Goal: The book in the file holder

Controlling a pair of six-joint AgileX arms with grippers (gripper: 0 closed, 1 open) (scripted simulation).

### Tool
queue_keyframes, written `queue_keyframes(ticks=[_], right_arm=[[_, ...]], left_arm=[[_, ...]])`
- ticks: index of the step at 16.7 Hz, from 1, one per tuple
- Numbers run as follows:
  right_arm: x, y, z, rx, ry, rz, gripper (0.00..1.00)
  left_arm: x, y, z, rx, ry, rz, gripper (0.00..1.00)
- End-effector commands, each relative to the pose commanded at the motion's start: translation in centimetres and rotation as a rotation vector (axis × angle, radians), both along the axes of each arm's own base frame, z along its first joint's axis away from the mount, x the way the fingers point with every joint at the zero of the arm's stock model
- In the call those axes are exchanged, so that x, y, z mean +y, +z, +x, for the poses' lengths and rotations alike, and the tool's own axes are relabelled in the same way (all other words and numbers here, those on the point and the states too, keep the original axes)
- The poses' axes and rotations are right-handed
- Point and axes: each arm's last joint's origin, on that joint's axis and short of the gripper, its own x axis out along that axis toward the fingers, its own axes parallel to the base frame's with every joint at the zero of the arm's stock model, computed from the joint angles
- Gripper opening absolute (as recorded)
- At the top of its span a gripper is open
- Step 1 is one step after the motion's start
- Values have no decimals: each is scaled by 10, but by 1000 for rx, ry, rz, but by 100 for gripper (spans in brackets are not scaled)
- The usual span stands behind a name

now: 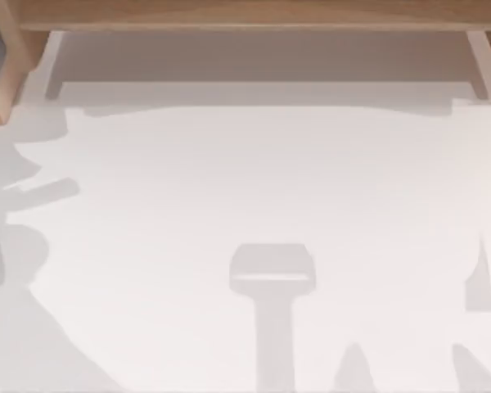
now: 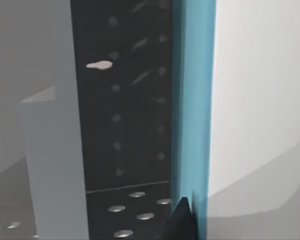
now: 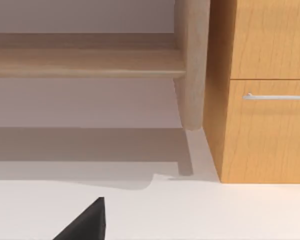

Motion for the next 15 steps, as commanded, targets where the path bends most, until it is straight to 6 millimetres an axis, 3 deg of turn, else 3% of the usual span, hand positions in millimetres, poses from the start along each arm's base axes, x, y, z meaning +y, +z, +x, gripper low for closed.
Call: queue_keyframes(ticks=[9,15], right_arm=[[0,0,0,0,0,0,100],[0,0,0,0,0,0,100]], left_arm=[[0,0,0,0,0,0,98],[0,0,0,0,0,0,100]])
